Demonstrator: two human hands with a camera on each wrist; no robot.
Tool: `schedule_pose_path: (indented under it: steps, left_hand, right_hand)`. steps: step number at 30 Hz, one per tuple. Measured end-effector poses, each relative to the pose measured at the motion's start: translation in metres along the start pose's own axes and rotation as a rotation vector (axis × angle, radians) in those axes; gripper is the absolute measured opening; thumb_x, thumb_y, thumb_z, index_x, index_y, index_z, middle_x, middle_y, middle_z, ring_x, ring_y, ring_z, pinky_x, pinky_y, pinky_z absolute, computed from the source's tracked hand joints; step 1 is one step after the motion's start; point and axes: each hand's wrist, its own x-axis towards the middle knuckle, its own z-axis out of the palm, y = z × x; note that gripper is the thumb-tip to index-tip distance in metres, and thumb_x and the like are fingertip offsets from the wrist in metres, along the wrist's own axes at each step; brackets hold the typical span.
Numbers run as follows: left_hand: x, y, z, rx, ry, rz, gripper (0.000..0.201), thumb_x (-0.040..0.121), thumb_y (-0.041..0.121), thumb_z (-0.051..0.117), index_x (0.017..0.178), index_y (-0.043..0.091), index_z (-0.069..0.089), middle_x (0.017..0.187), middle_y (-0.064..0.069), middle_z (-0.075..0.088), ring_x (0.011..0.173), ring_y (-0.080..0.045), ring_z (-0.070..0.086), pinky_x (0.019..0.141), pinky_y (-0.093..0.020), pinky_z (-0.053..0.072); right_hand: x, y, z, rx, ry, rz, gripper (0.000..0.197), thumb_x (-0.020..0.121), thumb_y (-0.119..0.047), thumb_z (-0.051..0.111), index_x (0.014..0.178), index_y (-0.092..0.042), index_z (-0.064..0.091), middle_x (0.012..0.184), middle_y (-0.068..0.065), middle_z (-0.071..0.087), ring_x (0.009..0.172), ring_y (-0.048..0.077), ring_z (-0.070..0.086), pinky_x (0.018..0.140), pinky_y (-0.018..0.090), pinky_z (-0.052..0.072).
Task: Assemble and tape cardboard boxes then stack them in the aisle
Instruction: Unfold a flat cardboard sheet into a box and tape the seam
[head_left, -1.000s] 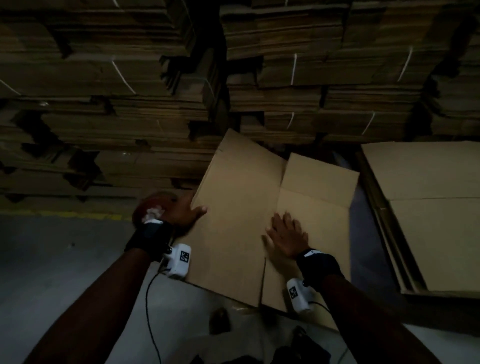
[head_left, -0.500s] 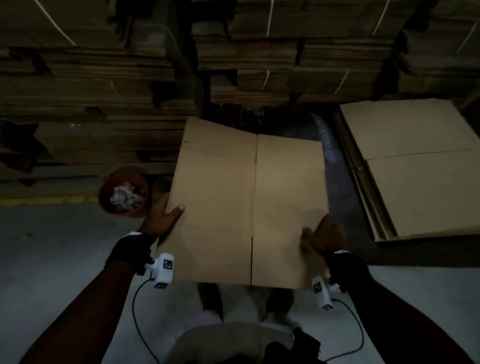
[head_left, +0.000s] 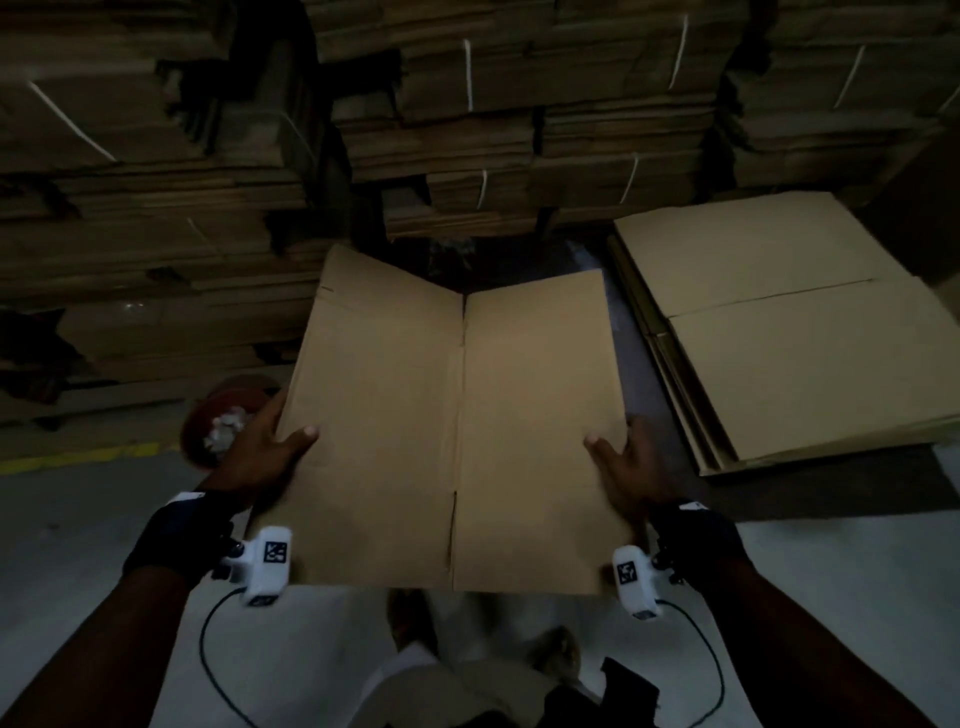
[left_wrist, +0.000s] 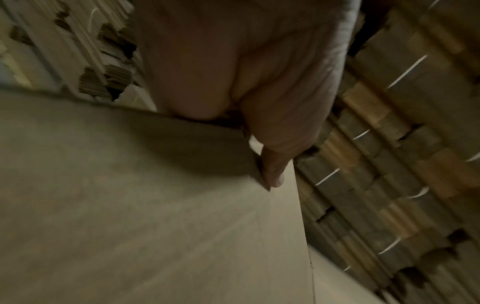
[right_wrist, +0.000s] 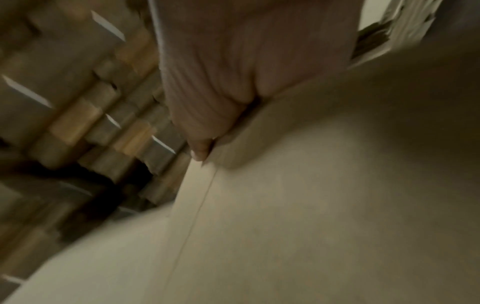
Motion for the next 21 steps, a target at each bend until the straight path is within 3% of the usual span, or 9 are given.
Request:
schedule_pose_path:
  steps: [1, 4, 5, 9, 11, 13, 15, 17, 21]
  left_hand:
    - [-0.001, 0.01, 0.001, 0.019, 0.028, 0.024, 0.053, 0.095, 0.015, 0.067, 0.144, 0.021, 0.047, 0.12, -0.001, 0.062, 0.107, -0.023, 0.062, 0.09, -0.029, 0.054]
    - [-0.003, 0.042, 0.006, 0.094, 0.055, 0.045, 0.068, 0.081, 0.061, 0.073, 0.141, 0.053, 0.044, 0.128, 0.01, 0.065, 0.115, -0.019, 0.064, 0.101, -0.05, 0.051]
    - [-0.004, 0.055, 0.011, 0.071, 0.037, 0.062, 0.067, 0.08, 0.064, 0.073, 0.14, 0.057, 0.043, 0.126, 0.015, 0.067, 0.114, -0.016, 0.066, 0.098, -0.05, 0.053]
    - [-0.009, 0.133, 0.072, -0.11, -0.019, 0.194, 0.05, 0.099, 0.016, 0.061, 0.142, 0.037, 0.048, 0.115, 0.014, 0.072, 0.097, -0.005, 0.071, 0.075, -0.027, 0.059]
    - [-0.002, 0.168, 0.102, -0.114, -0.063, 0.296, 0.05, 0.099, 0.012, 0.06, 0.144, 0.032, 0.048, 0.121, 0.011, 0.071, 0.104, -0.008, 0.07, 0.083, -0.029, 0.059]
    - [0.016, 0.195, 0.132, -0.073, -0.111, 0.352, 0.054, 0.098, 0.013, 0.064, 0.147, 0.025, 0.046, 0.13, 0.003, 0.067, 0.112, -0.012, 0.067, 0.091, -0.031, 0.056]
    - [0.035, 0.224, 0.159, -0.018, -0.182, 0.405, 0.061, 0.093, 0.024, 0.069, 0.149, 0.021, 0.044, 0.133, -0.001, 0.064, 0.111, -0.004, 0.065, 0.088, -0.021, 0.054]
    - [0.057, 0.253, 0.189, 0.049, -0.247, 0.46, 0.067, 0.086, 0.039, 0.067, 0.147, 0.027, 0.045, 0.133, 0.004, 0.062, 0.107, 0.004, 0.064, 0.084, -0.013, 0.052]
    - [0.11, 0.304, 0.245, 0.129, -0.359, 0.515, 0.062, 0.082, 0.048, 0.069, 0.14, 0.048, 0.047, 0.132, 0.01, 0.064, 0.114, -0.008, 0.064, 0.09, -0.03, 0.055]
  right_hand:
    - [0.001, -0.003, -0.01, 0.018, -0.012, -0.034, 0.049, 0.092, -0.039, 0.073, 0.128, -0.013, 0.051, 0.115, 0.005, 0.07, 0.103, 0.021, 0.068, 0.088, 0.044, 0.057]
    - [0.004, -0.009, -0.054, 0.099, -0.007, -0.098, 0.052, 0.092, -0.04, 0.073, 0.133, -0.017, 0.051, 0.126, 0.002, 0.066, 0.112, 0.016, 0.066, 0.097, 0.043, 0.055]
    - [0.005, -0.009, -0.069, 0.116, 0.014, -0.112, 0.051, 0.092, -0.038, 0.073, 0.134, -0.018, 0.051, 0.127, 0.001, 0.066, 0.112, 0.013, 0.065, 0.098, 0.041, 0.054]
    - [0.008, 0.001, -0.139, 0.23, 0.117, -0.1, 0.059, 0.085, -0.053, 0.076, 0.132, -0.028, 0.051, 0.123, -0.004, 0.07, 0.111, 0.015, 0.068, 0.096, 0.044, 0.056]
    - [0.004, 0.006, -0.17, 0.252, 0.181, -0.094, 0.055, 0.087, -0.047, 0.077, 0.131, -0.027, 0.051, 0.12, -0.005, 0.07, 0.108, 0.012, 0.069, 0.094, 0.041, 0.057]
    - [-0.003, 0.011, -0.202, 0.285, 0.258, -0.081, 0.052, 0.091, -0.038, 0.076, 0.133, -0.022, 0.049, 0.12, -0.006, 0.069, 0.106, 0.006, 0.068, 0.094, 0.036, 0.056]
    - [-0.008, 0.019, -0.23, 0.303, 0.318, -0.073, 0.051, 0.093, -0.031, 0.073, 0.135, -0.017, 0.048, 0.119, -0.01, 0.066, 0.102, -0.006, 0.065, 0.095, 0.031, 0.054]
    - [-0.013, 0.03, -0.256, 0.32, 0.379, -0.057, 0.048, 0.095, -0.029, 0.072, 0.136, -0.019, 0.049, 0.123, -0.016, 0.063, 0.105, -0.01, 0.062, 0.095, 0.025, 0.05]
    - [-0.019, 0.044, -0.29, 0.327, 0.519, -0.006, 0.048, 0.096, -0.03, 0.07, 0.137, -0.02, 0.049, 0.124, -0.01, 0.061, 0.108, 0.0, 0.06, 0.093, 0.031, 0.047]
